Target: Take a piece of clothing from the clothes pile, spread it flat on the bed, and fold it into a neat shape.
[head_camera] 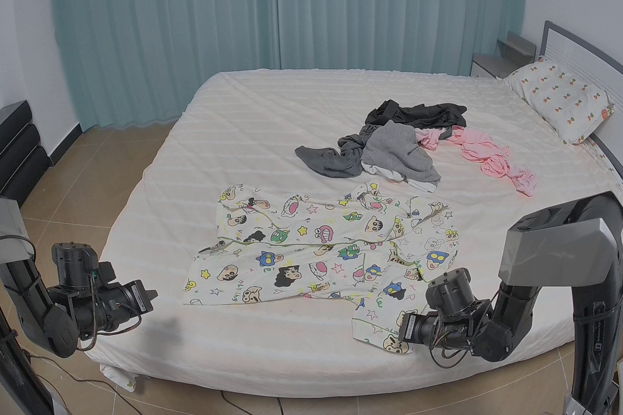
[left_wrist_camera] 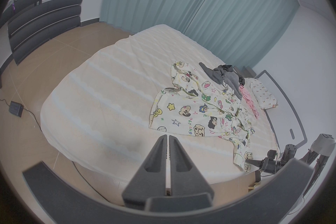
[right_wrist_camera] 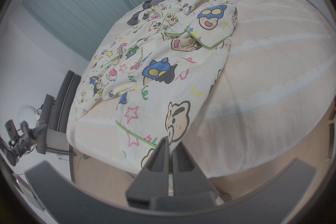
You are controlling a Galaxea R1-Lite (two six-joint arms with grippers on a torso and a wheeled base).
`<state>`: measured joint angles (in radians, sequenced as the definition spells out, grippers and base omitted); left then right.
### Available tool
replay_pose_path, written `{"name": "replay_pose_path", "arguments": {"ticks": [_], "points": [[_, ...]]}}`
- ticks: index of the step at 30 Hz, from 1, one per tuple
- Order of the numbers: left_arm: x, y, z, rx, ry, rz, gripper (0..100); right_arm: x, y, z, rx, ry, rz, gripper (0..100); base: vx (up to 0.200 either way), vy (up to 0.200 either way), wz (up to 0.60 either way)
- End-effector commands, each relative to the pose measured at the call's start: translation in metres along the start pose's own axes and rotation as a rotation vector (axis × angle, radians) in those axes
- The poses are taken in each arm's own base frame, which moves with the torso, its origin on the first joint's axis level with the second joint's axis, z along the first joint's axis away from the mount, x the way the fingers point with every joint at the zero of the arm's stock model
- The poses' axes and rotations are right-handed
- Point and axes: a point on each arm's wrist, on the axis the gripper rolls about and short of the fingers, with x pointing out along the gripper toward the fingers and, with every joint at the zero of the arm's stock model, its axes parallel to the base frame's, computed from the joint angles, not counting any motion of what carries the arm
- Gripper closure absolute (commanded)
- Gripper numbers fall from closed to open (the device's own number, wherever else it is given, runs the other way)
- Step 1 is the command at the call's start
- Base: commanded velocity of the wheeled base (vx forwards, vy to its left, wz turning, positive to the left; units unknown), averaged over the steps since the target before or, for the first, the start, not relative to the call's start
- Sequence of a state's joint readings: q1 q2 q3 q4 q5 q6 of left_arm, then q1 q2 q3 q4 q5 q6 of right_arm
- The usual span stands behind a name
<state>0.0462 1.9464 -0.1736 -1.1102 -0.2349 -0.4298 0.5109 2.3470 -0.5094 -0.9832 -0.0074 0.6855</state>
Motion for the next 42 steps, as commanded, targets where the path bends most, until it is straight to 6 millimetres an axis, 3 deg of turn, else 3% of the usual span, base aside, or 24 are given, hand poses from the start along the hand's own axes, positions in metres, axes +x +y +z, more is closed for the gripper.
{"name": "replay_pose_path", "arguments": {"ticks": [1,6,16,28,30,36,42], "points": [[-0.001,0.001,-0.003,-0.001,0.011,0.002,100,-0.022,-0.016,0.014,0.006,-0.019,0.009,100,0.0,0.0,0.0],[-0.001,0.001,-0.007,-0.002,0.031,0.007,100,-0.033,-0.041,0.018,-0.044,0.014,0.002,100,0.0,0.0,0.0],[0.001,0.001,-0.012,0.002,0.059,0.01,100,-0.048,-0.06,0.016,-0.104,0.047,-0.011,100,0.0,0.0,0.0],[0.032,-0.004,-0.04,0.061,0.169,-0.008,100,-0.055,-0.084,0.009,-0.185,0.1,-0.074,100,0.0,0.0,0.0],[0.045,-0.008,-0.046,0.091,0.148,-0.003,100,-0.057,-0.088,0.01,-0.191,0.1,-0.084,100,0.0,0.0,0.0],[0.076,-0.017,-0.036,0.048,0.049,-0.031,100,-0.056,-0.096,-0.005,-0.26,0.177,-0.104,100,0.0,0.0,0.0],[0.081,-0.023,-0.037,0.025,0.063,-0.052,100,-0.051,-0.097,-0.003,-0.257,0.172,-0.109,100,0.0,0.0,0.0]]}}
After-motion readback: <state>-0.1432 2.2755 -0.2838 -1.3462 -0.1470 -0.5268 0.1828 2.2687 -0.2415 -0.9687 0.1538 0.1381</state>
